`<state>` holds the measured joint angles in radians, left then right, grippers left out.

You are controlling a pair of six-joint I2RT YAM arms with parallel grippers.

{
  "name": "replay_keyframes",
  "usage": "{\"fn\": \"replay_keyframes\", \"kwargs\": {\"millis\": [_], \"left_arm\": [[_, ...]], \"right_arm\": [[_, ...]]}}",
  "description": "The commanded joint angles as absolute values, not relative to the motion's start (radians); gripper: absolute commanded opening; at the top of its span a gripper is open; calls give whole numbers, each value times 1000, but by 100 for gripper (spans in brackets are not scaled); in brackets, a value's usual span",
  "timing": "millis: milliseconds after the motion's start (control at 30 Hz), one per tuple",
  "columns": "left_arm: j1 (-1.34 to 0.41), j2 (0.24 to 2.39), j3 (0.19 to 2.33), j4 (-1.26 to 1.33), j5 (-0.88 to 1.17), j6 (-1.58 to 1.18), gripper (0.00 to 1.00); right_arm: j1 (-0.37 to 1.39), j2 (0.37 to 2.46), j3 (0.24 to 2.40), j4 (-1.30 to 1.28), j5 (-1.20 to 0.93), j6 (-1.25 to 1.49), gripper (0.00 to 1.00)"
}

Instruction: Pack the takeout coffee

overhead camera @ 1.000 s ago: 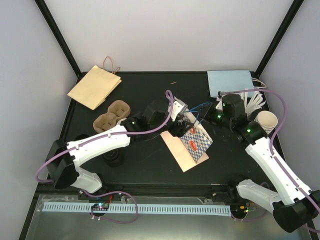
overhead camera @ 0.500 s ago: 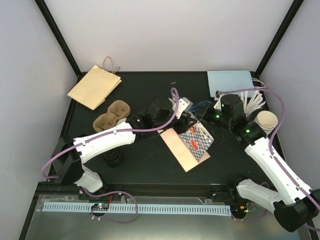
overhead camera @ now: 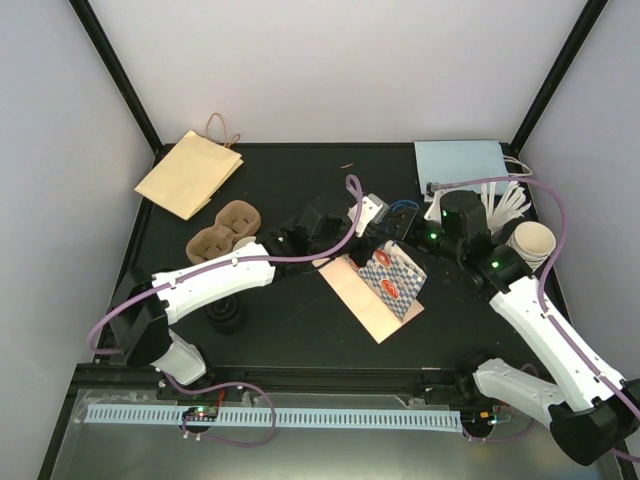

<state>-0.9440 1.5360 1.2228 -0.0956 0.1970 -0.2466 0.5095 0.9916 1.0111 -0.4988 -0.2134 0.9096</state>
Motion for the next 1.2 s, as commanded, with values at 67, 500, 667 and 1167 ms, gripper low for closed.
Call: {"fn": "replay_keyframes", "kwargs": {"millis": [67,500,667,1167], "left_arm": [[-948,1505,1238,-85,135,-242,2],[-933,1396,1127,-93,110,-240,2],[-914,1353,1092,-97,114,-249,2],[-848,1222,1027,-60,236,-243,2]], "right_arm": [[518,943,1022,-488,-219,763,41],[515,886,1155,-635,-214,423,79],[513,872,1195,-715,-69,411,79],[506,771,969,-724,-16,417,79]]}}
